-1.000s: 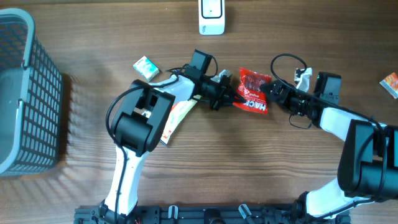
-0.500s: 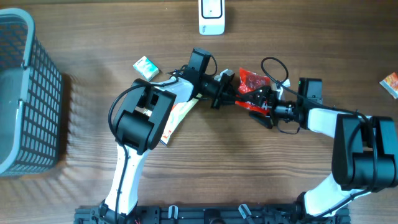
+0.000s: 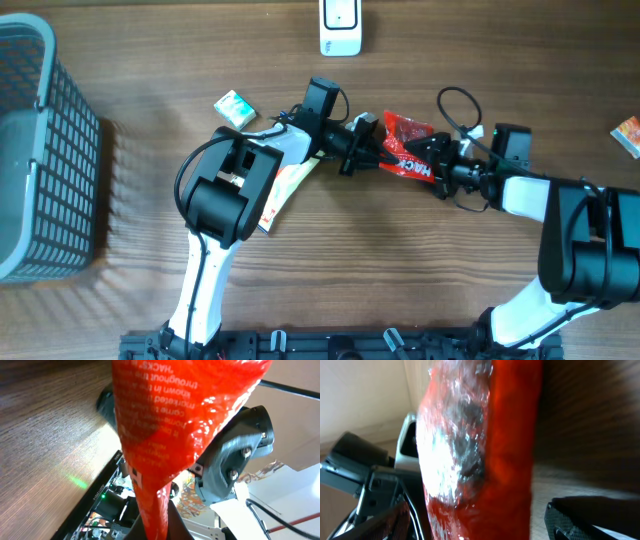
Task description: Scan the item barcode
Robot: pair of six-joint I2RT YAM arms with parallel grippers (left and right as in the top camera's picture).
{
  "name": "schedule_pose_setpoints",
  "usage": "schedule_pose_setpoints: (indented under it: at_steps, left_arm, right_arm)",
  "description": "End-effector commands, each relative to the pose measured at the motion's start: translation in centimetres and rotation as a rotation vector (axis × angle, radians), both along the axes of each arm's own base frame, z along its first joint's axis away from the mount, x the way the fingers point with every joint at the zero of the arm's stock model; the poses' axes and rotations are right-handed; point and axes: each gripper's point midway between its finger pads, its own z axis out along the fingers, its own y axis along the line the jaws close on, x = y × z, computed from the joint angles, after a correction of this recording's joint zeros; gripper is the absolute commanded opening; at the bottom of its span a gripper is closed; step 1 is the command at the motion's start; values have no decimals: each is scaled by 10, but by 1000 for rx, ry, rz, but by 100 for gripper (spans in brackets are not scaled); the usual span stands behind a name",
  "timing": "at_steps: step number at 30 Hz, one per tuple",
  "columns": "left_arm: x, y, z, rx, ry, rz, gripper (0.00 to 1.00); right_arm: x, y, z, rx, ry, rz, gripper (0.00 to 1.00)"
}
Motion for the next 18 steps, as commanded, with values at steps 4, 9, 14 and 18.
schedule_pose_setpoints:
  at_steps: [4, 9, 14, 18]
  left_arm:
    - [-8, 1, -5, -11, 36, -27, 4]
    - [-7, 0, -6, -5, 28, -22, 4]
    - [-16, -9, -7, 1, 25, -44, 4]
    - [-19, -13, -9, 10, 20, -45, 4]
  right_arm:
    - [-10, -34, -58, -203, 135, -141, 78]
    - [-8, -28, -51, -151, 130, -134, 71]
    - [-3, -26, -48, -121, 143, -162, 69]
    - [-3, -18, -47, -118, 138, -146, 69]
